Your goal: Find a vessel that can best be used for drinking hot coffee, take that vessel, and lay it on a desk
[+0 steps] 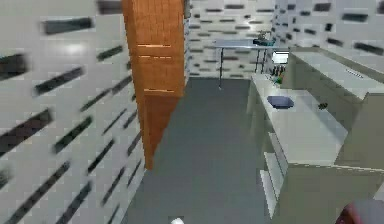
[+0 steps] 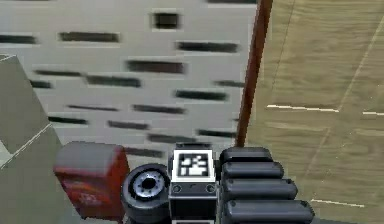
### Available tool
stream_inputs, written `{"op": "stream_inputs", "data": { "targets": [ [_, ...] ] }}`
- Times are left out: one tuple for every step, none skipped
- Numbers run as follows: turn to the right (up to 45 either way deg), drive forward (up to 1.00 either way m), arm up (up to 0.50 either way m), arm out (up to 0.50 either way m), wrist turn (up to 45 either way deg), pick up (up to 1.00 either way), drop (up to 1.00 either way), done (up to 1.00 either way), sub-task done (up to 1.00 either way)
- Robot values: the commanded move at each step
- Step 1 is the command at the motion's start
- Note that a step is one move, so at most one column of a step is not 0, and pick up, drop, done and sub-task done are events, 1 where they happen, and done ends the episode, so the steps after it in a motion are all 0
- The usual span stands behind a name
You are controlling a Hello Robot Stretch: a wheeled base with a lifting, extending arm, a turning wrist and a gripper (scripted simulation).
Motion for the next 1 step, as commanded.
{"op": "stream_inputs", "data": {
  "targets": [
    [0.0, 0.7, 0.0, 0.0, 0.0, 0.0, 0.0, 0.0, 0.0]
  ]
}}
